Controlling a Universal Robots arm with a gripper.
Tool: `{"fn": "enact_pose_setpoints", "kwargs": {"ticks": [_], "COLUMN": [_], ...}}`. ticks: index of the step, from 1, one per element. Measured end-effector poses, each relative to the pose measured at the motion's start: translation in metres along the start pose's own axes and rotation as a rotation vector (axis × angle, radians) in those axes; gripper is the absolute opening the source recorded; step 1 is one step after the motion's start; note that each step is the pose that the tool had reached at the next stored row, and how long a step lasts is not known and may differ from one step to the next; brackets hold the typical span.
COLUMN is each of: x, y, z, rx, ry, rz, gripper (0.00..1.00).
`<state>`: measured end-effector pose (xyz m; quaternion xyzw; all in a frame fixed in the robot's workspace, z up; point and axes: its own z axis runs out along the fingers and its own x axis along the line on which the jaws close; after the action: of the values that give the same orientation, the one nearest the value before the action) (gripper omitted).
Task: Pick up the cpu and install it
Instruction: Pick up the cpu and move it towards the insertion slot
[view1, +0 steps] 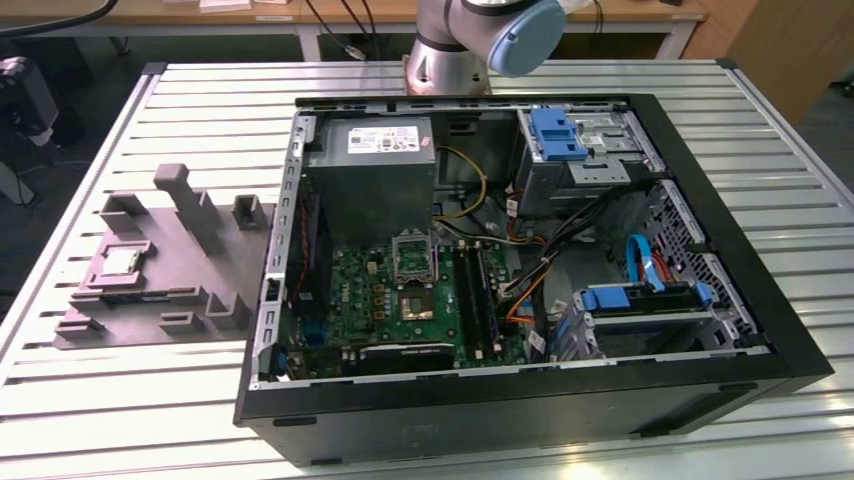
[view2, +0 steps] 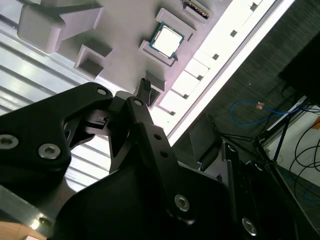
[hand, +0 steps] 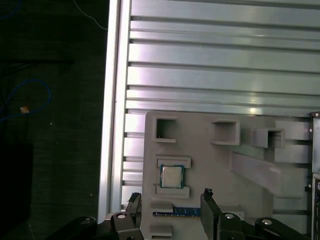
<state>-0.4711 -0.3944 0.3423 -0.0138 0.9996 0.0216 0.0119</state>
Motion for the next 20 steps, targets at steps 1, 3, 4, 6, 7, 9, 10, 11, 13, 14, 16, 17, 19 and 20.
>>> {"fn": "enact_pose_setpoints", "kwargs": {"ticks": [1,3,4,6,7,9,10,11,13,14,16,17,19,20], "x": [0.0000,0.0000,0.0000,0.0000,0.0000,0.0001,0.0001,0.0001,0.0001,0.0001,0.0001,0.0001,0.0001,0.0001], "y": [0.0000,0.0000,0.0000,-0.0001,-0.0001,-0.0001,-0.0001,-0.0001,-0.0001,-0.0001,-0.0002,-0.0002,-0.0002,-0.0002], "z": [0.0003,0.0008,0.0010,0.0014,0.0016,0.0021,0.0023,0.0025,0.0029,0.0031,0.0035,0.0037,0.0041,0.0043], "rx": [0.0000,0.0000,0.0000,0.0000,0.0000,0.0000,0.0000,0.0000,0.0000,0.0000,0.0000,0.0000,0.0000,0.0000], "ry": [0.0000,-0.0001,0.0000,0.0000,0.0000,-0.0001,0.0000,0.0000,0.0000,0.0000,0.0000,0.0000,-0.0001,0.0000], "rz": [0.000,0.000,0.000,0.000,0.000,0.000,0.000,0.000,0.000,0.000,0.000,0.000,0.000,0.000], "gripper": [0.59,0.59,0.59,0.59,0.59,0.59,0.59,0.59,0.59,0.59,0.59,0.59,0.59,0.59]}}
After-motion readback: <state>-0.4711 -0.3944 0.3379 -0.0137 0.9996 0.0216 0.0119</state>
